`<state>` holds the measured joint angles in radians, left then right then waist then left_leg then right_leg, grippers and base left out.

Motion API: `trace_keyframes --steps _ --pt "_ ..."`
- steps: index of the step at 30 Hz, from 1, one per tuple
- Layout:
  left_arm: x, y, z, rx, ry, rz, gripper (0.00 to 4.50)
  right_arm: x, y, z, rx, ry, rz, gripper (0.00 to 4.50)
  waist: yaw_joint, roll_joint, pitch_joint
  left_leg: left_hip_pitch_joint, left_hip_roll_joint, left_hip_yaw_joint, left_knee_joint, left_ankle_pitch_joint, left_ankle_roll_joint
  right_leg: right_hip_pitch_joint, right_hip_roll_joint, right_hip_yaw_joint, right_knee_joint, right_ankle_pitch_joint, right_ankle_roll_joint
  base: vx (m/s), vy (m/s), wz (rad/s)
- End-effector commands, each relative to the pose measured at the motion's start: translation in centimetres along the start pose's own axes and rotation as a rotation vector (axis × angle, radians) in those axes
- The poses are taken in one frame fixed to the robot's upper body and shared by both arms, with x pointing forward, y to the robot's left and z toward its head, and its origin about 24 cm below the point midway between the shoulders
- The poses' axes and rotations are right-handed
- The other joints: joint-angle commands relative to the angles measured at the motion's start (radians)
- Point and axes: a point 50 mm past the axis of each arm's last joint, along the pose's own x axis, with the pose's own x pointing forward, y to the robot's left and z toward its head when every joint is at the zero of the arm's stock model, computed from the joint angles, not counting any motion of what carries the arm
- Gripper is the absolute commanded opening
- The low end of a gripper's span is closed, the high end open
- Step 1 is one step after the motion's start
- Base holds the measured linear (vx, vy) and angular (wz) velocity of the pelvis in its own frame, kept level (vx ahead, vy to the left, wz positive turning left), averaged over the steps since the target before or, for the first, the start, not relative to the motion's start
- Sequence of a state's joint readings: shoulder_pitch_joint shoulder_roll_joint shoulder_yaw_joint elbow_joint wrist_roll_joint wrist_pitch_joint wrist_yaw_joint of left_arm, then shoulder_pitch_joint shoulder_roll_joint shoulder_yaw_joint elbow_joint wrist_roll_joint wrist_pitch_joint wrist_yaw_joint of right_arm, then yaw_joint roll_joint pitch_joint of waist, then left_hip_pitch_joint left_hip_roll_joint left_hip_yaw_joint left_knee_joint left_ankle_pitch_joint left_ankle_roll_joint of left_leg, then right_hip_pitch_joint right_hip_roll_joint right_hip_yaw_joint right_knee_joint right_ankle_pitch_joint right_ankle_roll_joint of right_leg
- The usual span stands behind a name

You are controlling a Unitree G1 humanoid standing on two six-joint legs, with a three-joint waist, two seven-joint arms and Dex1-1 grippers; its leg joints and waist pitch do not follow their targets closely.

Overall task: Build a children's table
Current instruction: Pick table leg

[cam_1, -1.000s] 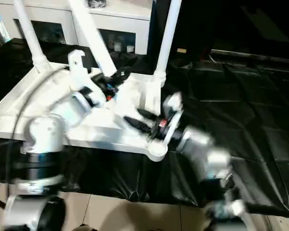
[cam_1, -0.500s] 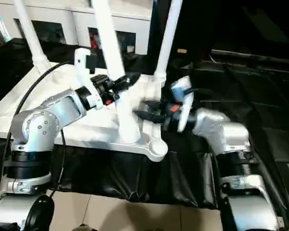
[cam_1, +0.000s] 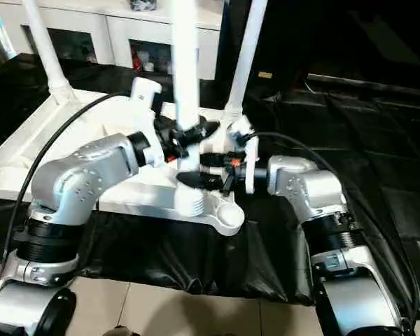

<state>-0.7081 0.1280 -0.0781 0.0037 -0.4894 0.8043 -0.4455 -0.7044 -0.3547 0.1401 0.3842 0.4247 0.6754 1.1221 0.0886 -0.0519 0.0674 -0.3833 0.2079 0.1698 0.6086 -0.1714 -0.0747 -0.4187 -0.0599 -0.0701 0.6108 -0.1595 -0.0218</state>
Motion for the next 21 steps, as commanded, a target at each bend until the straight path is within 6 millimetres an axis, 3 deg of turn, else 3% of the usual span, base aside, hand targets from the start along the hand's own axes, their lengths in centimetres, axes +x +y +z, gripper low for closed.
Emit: trace_keyframes --steps 1,9,10,13,15,21 --pt "0.2 -0.9 0.9 0.041 -0.028 -0.036 1.90 -0.1 0.3 0.2 -0.018 0.019 0.008 4.50 0.000 -0.007 -0.080 0.014 0.020 0.002 -0.063 -0.132 0.013 0.064 -0.068 0.042 -0.071 -0.264 -0.146 0.000 0.000 0.00" --pt "0.4 -1.8 0.8 0.054 -0.028 -0.094 1.90 0.8 0.6 -0.3 0.007 0.036 0.035 4.02 -0.002 -0.014 -0.081 0.014 0.021 0.002 -0.063 -0.136 0.008 0.063 -0.069 0.042 -0.070 -0.261 -0.146 0.000 0.000 0.00" --pt "0.4 -1.8 0.8 0.054 -0.028 -0.095 1.90 0.8 0.6 -0.3 0.009 0.038 0.036 3.76 -0.001 -0.014 -0.081 0.014 0.021 0.001 -0.063 -0.133 0.007 0.064 -0.069 0.042 -0.069 -0.258 -0.147 0.000 0.000 0.00" --pt "0.4 -1.9 0.9 0.058 -0.030 -0.103 1.90 0.7 0.4 -0.6 0.012 0.051 0.039 3.70 0.000 -0.016 -0.082 0.014 0.021 0.002 -0.062 -0.124 0.009 0.064 -0.069 0.043 -0.067 -0.236 -0.154 0.000 0.000 0.00" --pt "0.3 -1.9 0.9 0.058 -0.032 -0.108 1.90 0.7 0.3 -0.7 0.018 0.053 0.039 3.31 0.000 -0.016 -0.081 0.014 0.021 0.002 -0.062 -0.127 0.010 0.064 -0.069 0.043 -0.067 -0.235 -0.156 0.000 0.000 0.00" --pt "0.4 -2.5 1.4 0.028 -0.057 -0.144 1.90 0.7 0.3 -0.9 0.034 0.060 0.052 2.87 0.000 -0.021 -0.081 0.013 0.020 0.002 -0.061 -0.125 0.011 0.065 -0.070 0.042 -0.068 -0.250 -0.150 0.000 0.000 0.00"
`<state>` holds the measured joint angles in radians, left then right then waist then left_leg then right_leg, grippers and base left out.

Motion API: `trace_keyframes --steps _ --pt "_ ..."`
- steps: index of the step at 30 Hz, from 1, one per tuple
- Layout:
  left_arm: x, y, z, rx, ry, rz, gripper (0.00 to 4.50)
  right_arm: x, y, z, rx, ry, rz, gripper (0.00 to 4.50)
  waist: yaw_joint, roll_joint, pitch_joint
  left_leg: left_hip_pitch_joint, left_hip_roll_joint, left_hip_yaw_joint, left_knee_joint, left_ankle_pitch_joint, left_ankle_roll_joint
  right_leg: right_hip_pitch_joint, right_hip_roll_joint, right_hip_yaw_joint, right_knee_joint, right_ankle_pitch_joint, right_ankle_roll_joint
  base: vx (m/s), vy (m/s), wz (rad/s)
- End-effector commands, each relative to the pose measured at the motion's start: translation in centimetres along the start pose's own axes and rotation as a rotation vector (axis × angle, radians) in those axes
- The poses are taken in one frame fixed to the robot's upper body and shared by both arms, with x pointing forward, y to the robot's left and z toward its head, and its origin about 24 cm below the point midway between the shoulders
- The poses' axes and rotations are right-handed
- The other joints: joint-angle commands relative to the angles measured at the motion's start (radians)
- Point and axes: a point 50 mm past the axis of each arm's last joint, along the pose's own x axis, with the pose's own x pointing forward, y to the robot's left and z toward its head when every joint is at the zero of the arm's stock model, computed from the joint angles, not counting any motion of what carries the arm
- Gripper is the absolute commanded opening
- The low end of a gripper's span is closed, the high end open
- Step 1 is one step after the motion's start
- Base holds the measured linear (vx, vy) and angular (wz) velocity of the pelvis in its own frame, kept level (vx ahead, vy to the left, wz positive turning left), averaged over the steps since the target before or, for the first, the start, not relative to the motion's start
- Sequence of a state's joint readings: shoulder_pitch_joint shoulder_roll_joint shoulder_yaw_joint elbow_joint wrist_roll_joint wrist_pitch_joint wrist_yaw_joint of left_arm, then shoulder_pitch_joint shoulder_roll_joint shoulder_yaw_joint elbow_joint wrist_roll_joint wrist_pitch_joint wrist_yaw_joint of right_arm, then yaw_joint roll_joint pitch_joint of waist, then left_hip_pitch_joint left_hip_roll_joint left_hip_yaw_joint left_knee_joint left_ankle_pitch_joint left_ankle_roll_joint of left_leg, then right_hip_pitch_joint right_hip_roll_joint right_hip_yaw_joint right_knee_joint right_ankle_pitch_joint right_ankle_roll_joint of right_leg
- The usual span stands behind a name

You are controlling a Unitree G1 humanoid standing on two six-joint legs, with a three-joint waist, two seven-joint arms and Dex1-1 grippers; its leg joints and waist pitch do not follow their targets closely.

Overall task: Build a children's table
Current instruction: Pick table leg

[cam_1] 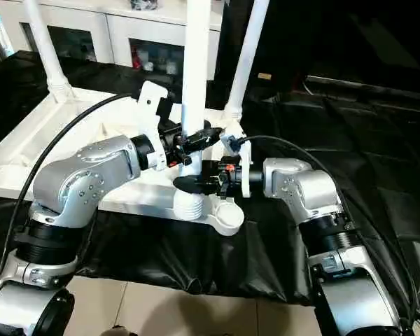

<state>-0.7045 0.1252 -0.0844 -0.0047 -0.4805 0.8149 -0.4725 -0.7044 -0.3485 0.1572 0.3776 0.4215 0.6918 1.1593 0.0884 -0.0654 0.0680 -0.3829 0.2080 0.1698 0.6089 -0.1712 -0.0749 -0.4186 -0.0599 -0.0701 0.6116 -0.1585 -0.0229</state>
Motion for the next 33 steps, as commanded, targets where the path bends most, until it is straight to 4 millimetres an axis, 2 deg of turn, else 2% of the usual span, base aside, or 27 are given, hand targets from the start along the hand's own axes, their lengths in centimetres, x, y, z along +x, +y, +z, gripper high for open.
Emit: trace_keyframes --steps 1,2,4,7,8,12,14,15,19,21,23,26,29,31,33 --pt "0.4 -2.2 1.6 0.018 -0.073 -0.122 1.90 0.3 -0.1 -0.7 0.029 0.040 0.006 2.87 0.000 -0.008 -0.081 0.013 0.020 0.002 -0.061 -0.124 0.011 0.065 -0.069 0.042 -0.068 -0.253 -0.148 0.000 0.000 0.00" --pt "0.4 -2.3 1.6 0.008 -0.079 -0.125 1.90 0.3 -0.1 -0.8 0.030 0.041 0.009 2.83 0.001 -0.007 -0.082 0.014 0.020 0.002 -0.061 -0.120 0.012 0.064 -0.069 0.042 -0.068 -0.248 -0.150 0.000 0.000 0.00" --pt "0.4 -2.3 1.6 0.008 -0.079 -0.128 1.90 0.4 -0.1 -0.8 0.033 0.042 0.013 2.50 0.001 -0.007 -0.081 0.013 0.021 0.002 -0.061 -0.117 0.013 0.064 -0.069 0.042 -0.068 -0.240 -0.154 0.000 0.000 0.00" --pt "0.4 -2.3 1.7 -0.007 -0.085 -0.125 1.90 0.4 -0.1 -0.9 0.034 0.041 0.016 2.44 0.000 -0.007 -0.082 0.013 0.020 0.002 -0.061 -0.118 0.014 0.065 -0.069 0.042 -0.067 -0.234 -0.157 0.000 0.000 0.00" --pt "0.4 -2.2 1.7 -0.011 -0.088 -0.124 1.90 0.5 -0.1 -0.8 0.036 0.038 0.018 2.18 0.001 -0.008 -0.081 0.012 0.020 0.002 -0.061 -0.121 0.014 0.065 -0.069 0.042 -0.068 -0.241 -0.155 0.000 0.000 0.00" --pt "0.3 -1.8 1.9 -0.018 -0.097 -0.103 1.90 0.5 -0.2 -0.8 0.035 0.030 0.011 1.92 0.001 -0.007 -0.082 0.014 0.021 0.002 -0.061 -0.123 0.014 0.065 -0.070 0.042 -0.068 -0.245 -0.156 0.000 0.000 0.00" --pt "0.4 -1.6 2.0 -0.014 -0.099 -0.078 1.90 0.5 -0.2 -0.8 0.034 0.029 0.008 1.88 0.001 -0.007 -0.082 0.013 0.021 0.001 -0.062 -0.119 0.014 0.065 -0.069 0.041 -0.067 -0.238 -0.157 0.000 0.000 0.00" --pt "0.4 -1.5 2.0 -0.011 -0.100 -0.066 2.46 0.4 -0.2 -0.8 0.033 0.029 0.008 1.86 0.001 -0.008 -0.083 0.014 0.021 0.002 -0.061 -0.117 0.015 0.065 -0.069 0.042 -0.066 -0.234 -0.157 0.000 0.000 0.00" --pt "0.4 -0.6 2.6 -0.050 -0.140 -0.008 2.65 0.4 -0.2 -0.7 0.030 0.026 0.005 1.86 0.001 -0.009 -0.082 0.012 0.019 0.002 -0.060 -0.118 0.015 0.066 -0.069 0.041 -0.068 -0.240 -0.155 0.000 0.000 0.00" --pt "0.3 -0.1 3.2 -0.054 -0.167 0.033 3.02 0.4 -0.3 -0.7 0.029 0.025 0.005 1.86 0.002 -0.009 -0.083 0.013 0.019 0.003 -0.059 -0.114 0.017 0.066 -0.069 0.042 -0.069 -0.237 -0.155 0.000 0.000 0.00" --pt "0.2 0.2 3.6 -0.053 -0.188 0.046 3.02 0.4 -0.2 -0.6 0.028 0.023 0.006 1.86 0.002 -0.007 -0.083 0.012 0.019 0.001 -0.060 -0.120 0.016 0.067 -0.069 0.041 -0.070 -0.242 -0.154 0.000 0.000 0.00" --pt "0.1 0.6 4.2 -0.060 -0.212 0.060 3.35 0.4 -0.3 -0.7 0.023 0.026 0.004 1.86 0.000 -0.009 -0.083 0.013 0.019 0.000 -0.060 -0.123 0.013 0.067 -0.070 0.040 -0.070 -0.242 -0.154 0.000 0.000 0.00" --pt "0.0 0.8 4.4 -0.063 -0.219 0.077 3.35 0.5 -0.2 -0.7 0.020 0.029 0.003 1.85 0.001 -0.005 -0.083 0.013 0.019 0.000 -0.060 -0.118 0.014 0.067 -0.068 0.040 -0.066 -0.227 -0.157 0.000 0.000 0.00" --pt "0.0 0.8 4.4 -0.065 -0.221 0.078 3.35 0.5 -0.2 -0.8 0.020 0.029 0.003 1.85 0.002 -0.007 -0.083 0.013 0.020 0.000 -0.060 -0.118 0.015 0.067 -0.068 0.041 -0.066 -0.223 -0.158 0.000 0.000 0.00" --pt "0.0 0.8 4.4 -0.074 -0.224 0.070 3.08 0.4 -0.2 -0.7 0.020 0.028 0.002 1.85 0.003 -0.006 -0.083 0.015 0.020 0.001 -0.059 -0.122 0.015 0.065 -0.069 0.041 -0.067 -0.225 -0.162 0.000 0.000 0.00"
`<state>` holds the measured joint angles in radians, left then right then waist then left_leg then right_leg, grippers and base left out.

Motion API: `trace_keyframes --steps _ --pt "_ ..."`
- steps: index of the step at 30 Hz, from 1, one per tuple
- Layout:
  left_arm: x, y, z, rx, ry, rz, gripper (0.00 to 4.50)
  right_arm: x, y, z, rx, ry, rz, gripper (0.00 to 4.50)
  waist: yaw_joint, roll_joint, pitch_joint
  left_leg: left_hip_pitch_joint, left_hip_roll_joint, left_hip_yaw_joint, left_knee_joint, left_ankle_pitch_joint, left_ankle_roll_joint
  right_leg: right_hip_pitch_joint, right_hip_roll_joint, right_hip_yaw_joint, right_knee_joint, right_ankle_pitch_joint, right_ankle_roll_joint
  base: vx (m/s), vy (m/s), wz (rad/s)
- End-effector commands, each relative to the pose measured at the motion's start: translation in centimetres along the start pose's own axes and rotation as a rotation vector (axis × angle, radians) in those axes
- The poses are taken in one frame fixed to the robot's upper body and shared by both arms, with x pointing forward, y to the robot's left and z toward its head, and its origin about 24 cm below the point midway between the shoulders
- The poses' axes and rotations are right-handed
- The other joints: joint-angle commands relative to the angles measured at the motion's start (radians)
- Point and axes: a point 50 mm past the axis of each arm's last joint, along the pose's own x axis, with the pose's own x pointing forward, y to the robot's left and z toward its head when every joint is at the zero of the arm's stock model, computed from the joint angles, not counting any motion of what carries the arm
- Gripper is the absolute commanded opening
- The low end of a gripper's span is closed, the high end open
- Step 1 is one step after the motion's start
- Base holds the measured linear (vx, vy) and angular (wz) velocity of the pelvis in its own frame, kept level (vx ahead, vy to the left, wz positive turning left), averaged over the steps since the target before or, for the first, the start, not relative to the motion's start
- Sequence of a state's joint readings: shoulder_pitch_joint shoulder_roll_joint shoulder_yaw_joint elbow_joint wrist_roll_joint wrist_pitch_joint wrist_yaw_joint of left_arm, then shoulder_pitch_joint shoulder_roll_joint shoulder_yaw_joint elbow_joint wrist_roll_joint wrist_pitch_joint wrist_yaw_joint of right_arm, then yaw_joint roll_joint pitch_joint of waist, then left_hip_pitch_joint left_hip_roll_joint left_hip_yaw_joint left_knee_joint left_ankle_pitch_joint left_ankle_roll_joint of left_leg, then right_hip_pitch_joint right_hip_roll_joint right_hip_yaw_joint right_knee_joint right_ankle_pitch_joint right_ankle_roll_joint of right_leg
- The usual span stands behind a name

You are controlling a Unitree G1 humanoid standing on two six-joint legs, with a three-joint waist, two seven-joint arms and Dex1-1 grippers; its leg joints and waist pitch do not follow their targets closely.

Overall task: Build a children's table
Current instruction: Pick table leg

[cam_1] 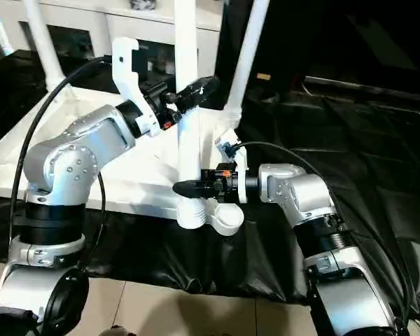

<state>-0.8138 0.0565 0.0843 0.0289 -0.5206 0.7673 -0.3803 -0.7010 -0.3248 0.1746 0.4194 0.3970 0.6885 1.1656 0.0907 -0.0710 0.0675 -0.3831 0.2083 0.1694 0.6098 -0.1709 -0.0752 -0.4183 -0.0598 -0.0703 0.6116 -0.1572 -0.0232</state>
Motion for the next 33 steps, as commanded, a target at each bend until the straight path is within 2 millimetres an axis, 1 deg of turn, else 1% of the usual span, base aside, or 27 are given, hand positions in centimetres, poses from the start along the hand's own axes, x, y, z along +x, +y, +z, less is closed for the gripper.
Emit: trace_keyframes --steps 1,2,3,6,7,8,9,10,12,13,14,15,16,17,18,19,23,24,27,29,30,31,33 --pt "0.1 -0.2 -0.3 -0.023 0.006 -0.009 3.01 -0.3 0.0 0.3 -0.016 -0.001 -0.005 1.85 0.001 0.000 -0.083 0.015 0.020 0.001 -0.060 -0.125 0.014 0.065 -0.070 0.041 -0.068 -0.227 -0.163 0.000 0.000 0.00" --pt "0.2 -0.2 -0.3 -0.026 0.010 -0.014 2.87 -0.3 0.0 0.4 -0.017 -0.002 -0.005 1.85 0.001 -0.001 -0.082 0.014 0.020 0.000 -0.061 -0.125 0.013 0.067 -0.069 0.040 -0.067 -0.229 -0.163 0.000 0.000 0.00" --pt "0.2 -0.3 -0.4 -0.027 0.012 -0.017 2.87 -0.3 0.0 0.4 -0.017 -0.002 -0.005 1.85 0.000 -0.001 -0.083 0.014 0.021 0.000 -0.061 -0.124 0.013 0.067 -0.070 0.040 -0.066 -0.226 -0.163 0.000 0.000 0.00" --pt "0.2 -0.6 -0.7 -0.029 0.021 -0.029 2.50 -0.3 0.0 0.6 -0.022 -0.005 -0.005 1.85 0.000 -0.002 -0.083 0.013 0.020 0.000 -0.061 -0.124 0.014 0.067 -0.069 0.041 -0.066 -0.223 -0.164 0.000 0.000 0.00" --pt "0.2 -0.6 -0.7 -0.029 0.021 -0.029 2.50 -0.3 0.0 0.6 -0.022 -0.005 -0.005 1.85 0.000 -0.002 -0.083 0.014 0.020 0.000 -0.061 -0.123 0.014 0.067 -0.069 0.041 -0.066 -0.222 -0.165 0.000 0.000 0.00" --pt "0.2 -0.6 -0.7 -0.028 0.022 -0.030 2.28 -0.3 0.0 0.6 -0.023 -0.005 -0.006 1.85 0.000 -0.001 -0.083 0.014 0.021 0.000 -0.061 -0.122 0.014 0.066 -0.070 0.041 -0.066 -0.219 -0.166 0.000 0.000 0.00" --pt "0.2 -0.6 -0.7 -0.031 0.021 -0.026 2.28 -0.3 0.0 0.6 -0.025 -0.006 -0.005 1.85 0.000 -0.002 -0.083 0.014 0.020 0.001 -0.060 -0.122 0.015 0.066 -0.069 0.041 -0.066 -0.219 -0.166 0.000 0.000 0.00" --pt "0.2 -0.6 -0.7 -0.034 0.021 -0.024 2.12 -0.3 0.0 0.7 -0.027 -0.007 -0.006 1.85 0.000 -0.003 -0.083 0.014 0.021 0.001 -0.061 -0.120 0.015 0.067 -0.070 0.041 -0.065 -0.216 -0.168 0.000 0.000 0.00" --pt "0.2 -0.5 -0.7 -0.032 0.017 -0.018 2.08 -0.3 0.0 0.8 -0.038 -0.009 -0.008 1.85 0.001 -0.002 -0.083 0.013 0.020 0.000 -0.061 -0.121 0.015 0.067 -0.070 0.041 -0.066 -0.217 -0.168 0.000 0.000 0.00" --pt "0.2 -0.4 -0.6 -0.032 0.014 -0.013 1.98 -0.2 0.0 0.8 -0.045 -0.011 -0.009 1.85 0.001 -0.001 -0.083 0.014 0.021 0.001 -0.061 -0.124 0.013 0.066 -0.071 0.041 -0.066 -0.220 -0.168 0.000 0.000 0.00" --pt "0.2 -0.4 -0.5 -0.034 0.011 -0.010 1.77 -0.2 0.0 0.9 -0.056 -0.014 -0.007 2.41 0.001 -0.002 -0.082 0.014 0.020 0.001 -0.060 -0.126 0.013 0.066 -0.070 0.041 -0.067 -0.223 -0.166 0.000 0.000 0.00" --pt "0.2 -0.4 -0.5 -0.034 0.011 -0.010 1.78 -0.2 0.0 0.9 -0.056 -0.014 -0.007 2.55 0.001 -0.001 -0.083 0.014 0.020 0.000 -0.061 -0.127 0.012 0.066 -0.071 0.041 -0.067 -0.227 -0.165 0.000 0.000 0.00" --pt "0.2 -0.4 -0.5 -0.034 0.011 -0.010 1.75 -0.2 0.0 0.9 -0.056 -0.014 -0.007 2.55 0.001 -0.002 -0.083 0.014 0.020 0.001 -0.060 -0.124 0.013 0.067 -0.070 0.041 -0.066 -0.222 -0.165 0.000 0.000 0.00" --pt "0.2 -0.3 -0.4 -0.028 0.009 -0.005 1.72 -0.2 0.1 1.1 -0.048 -0.028 0.000 2.75 0.001 -0.003 -0.083 0.014 0.020 0.000 -0.061 -0.123 0.015 0.066 -0.070 0.041 -0.066 -0.220 -0.165 0.000 0.000 0.00" --pt "0.2 -0.3 -0.3 -0.024 0.005 -0.004 1.72 -0.2 0.1 1.2 -0.039 -0.034 0.001 2.75 0.000 -0.002 -0.083 0.014 0.020 0.001 -0.060 -0.122 0.015 0.067 -0.070 0.041 -0.065 -0.220 -0.165 0.000 0.000 0.00" --pt "0.2 -0.3 -0.2 -0.021 0.003 -0.005 1.72 -0.2 0.0 1.3 -0.034 -0.035 0.000 2.90 0.000 -0.002 -0.083 0.014 0.021 0.000 -0.061 -0.121 0.016 0.066 -0.070 0.041 -0.065 -0.218 -0.166 0.000 0.000 0.00" --pt "0.2 -0.4 0.2 -0.014 -0.008 -0.009 1.72 -0.2 -0.1 1.2 -0.040 -0.023 -0.010 3.21 0.001 -0.001 -0.084 0.014 0.021 0.000 -0.060 -0.120 0.015 0.067 -0.070 0.041 -0.064 -0.212 -0.169 0.000 0.000 0.00" --pt "0.2 -0.4 0.3 -0.014 -0.008 -0.009 1.72 -0.2 -0.1 1.2 -0.041 -0.022 -0.011 3.32 0.001 -0.003 -0.084 0.014 0.020 0.001 -0.060 -0.118 0.015 0.067 -0.070 0.041 -0.064 -0.209 -0.169 0.000 0.000 0.00" --pt "0.2 -0.4 0.3 -0.014 -0.010 -0.011 1.72 -0.2 -0.1 1.2 -0.043 -0.020 -0.014 3.44 0.000 -0.002 -0.083 0.014 0.021 0.000 -0.061 -0.120 0.016 0.067 -0.070 0.041 -0.064 -0.214 -0.169 0.000 0.000 0.00" --pt "0.2 -0.6 0.4 -0.010 -0.014 -0.020 1.72 -0.2 -0.2 1.1 -0.039 -0.014 -0.020 3.69 0.000 -0.002 -0.084 0.015 0.021 0.001 -0.060 -0.118 0.016 0.066 -0.070 0.041 -0.064 -0.213 -0.171 0.000 0.000 0.00" --pt "0.2 -0.7 0.5 -0.008 -0.015 -0.024 1.72 -0.1 -0.3 0.9 -0.033 -0.007 -0.023 3.69 0.000 -0.002 -0.084 0.014 0.020 0.001 -0.060 -0.118 0.016 0.067 -0.071 0.041 -0.064 -0.212 -0.172 0.000 0.000 0.00" --pt "0.2 -0.7 0.5 -0.008 -0.015 -0.024 1.72 -0.1 -0.3 0.9 -0.033 -0.007 -0.023 3.80 0.000 -0.002 -0.084 0.014 0.020 0.001 -0.060 -0.116 0.015 0.067 -0.070 0.041 -0.063 -0.206 -0.173 0.000 0.000 0.00" --pt "0.2 -0.8 0.5 -0.006 -0.015 -0.034 1.72 -0.1 -0.3 0.8 -0.025 0.000 -0.024 3.80 0.000 -0.002 -0.083 0.014 0.020 0.001 -0.060 -0.118 0.015 0.067 -0.070 0.041 -0.063 -0.209 -0.171 0.000 0.000 0.00"
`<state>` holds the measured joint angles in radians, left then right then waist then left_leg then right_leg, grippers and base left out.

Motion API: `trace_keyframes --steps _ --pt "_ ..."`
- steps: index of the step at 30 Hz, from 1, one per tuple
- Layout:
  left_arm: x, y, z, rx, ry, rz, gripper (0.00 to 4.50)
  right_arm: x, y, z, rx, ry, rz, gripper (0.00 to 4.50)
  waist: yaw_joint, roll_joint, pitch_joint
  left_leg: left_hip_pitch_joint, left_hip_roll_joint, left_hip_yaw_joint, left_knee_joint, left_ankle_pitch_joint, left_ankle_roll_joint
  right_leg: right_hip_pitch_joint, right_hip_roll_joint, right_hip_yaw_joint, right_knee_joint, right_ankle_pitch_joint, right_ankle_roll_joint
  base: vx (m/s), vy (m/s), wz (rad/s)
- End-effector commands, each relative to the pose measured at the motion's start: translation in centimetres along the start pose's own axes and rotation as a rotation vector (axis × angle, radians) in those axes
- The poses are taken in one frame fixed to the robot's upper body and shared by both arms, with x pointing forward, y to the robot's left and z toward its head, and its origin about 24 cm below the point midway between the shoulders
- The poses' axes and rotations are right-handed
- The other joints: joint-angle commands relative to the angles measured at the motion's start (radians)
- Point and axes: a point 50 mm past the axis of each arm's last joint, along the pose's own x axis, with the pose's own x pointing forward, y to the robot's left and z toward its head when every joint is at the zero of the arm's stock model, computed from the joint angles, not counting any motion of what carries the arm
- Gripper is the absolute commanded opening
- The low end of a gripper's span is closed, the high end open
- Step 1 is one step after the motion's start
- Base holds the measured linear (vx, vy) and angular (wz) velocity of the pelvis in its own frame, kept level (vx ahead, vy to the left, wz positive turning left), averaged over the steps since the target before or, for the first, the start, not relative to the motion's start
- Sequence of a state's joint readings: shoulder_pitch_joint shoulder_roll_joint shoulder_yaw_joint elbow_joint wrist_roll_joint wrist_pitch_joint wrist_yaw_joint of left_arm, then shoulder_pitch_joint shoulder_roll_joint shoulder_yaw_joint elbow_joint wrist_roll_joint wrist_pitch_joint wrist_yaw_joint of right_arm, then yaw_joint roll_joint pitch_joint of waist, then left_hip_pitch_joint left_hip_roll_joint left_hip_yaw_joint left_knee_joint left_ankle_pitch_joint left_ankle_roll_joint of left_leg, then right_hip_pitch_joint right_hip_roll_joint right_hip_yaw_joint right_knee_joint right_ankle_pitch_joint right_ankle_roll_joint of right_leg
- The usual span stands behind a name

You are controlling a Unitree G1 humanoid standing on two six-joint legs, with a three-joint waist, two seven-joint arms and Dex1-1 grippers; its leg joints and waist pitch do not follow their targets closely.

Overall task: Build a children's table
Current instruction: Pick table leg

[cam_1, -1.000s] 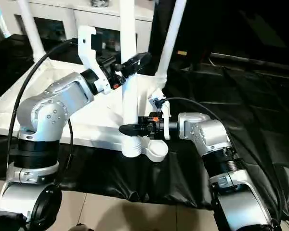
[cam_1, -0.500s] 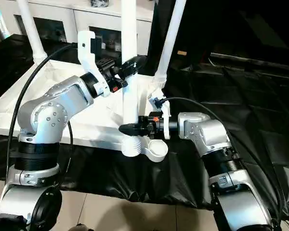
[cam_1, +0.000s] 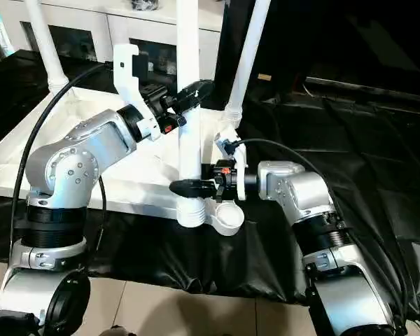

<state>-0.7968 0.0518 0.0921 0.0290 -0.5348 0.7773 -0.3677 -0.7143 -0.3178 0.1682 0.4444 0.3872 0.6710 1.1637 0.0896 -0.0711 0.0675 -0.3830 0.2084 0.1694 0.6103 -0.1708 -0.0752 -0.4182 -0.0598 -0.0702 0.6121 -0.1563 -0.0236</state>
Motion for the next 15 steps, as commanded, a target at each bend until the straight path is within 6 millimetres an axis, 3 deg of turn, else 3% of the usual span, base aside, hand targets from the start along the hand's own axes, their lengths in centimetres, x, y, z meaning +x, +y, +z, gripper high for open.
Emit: trace_keyframes --steps 1,10,11,15 --pt "0.41 -1.07 1.03 0.025 -0.022 -0.048 1.72 -0.10 -0.07 0.59 -0.018 0.006 -0.014 3.80 0.001 -0.002 -0.083 0.014 0.020 0.001 -0.061 -0.117 0.016 0.067 -0.070 0.041 -0.064 -0.214 -0.169 0.000 0.000 0.00" --pt "0.55 -1.67 0.60 0.039 0.005 -0.090 1.72 0.09 -0.14 0.25 0.010 0.011 -0.004 3.85 0.001 -0.002 -0.083 0.014 0.020 0.001 -0.061 -0.120 0.015 0.067 -0.070 0.041 -0.065 -0.214 -0.171 0.000 0.000 0.00" --pt "0.55 -1.67 0.58 0.037 0.005 -0.091 1.72 0.10 -0.16 0.22 0.011 0.012 -0.004 3.55 0.001 -0.001 -0.084 0.014 0.020 0.001 -0.061 -0.118 0.014 0.067 -0.070 0.041 -0.064 -0.212 -0.172 0.000 0.000 0.00" --pt "0.54 -1.61 0.58 0.035 0.004 -0.091 1.72 0.10 -0.15 0.16 0.018 0.018 -0.005 3.29 0.001 -0.001 -0.084 0.014 0.020 0.001 -0.060 -0.117 0.013 0.068 -0.070 0.041 -0.064 -0.206 -0.173 0.000 0.000 0.00"
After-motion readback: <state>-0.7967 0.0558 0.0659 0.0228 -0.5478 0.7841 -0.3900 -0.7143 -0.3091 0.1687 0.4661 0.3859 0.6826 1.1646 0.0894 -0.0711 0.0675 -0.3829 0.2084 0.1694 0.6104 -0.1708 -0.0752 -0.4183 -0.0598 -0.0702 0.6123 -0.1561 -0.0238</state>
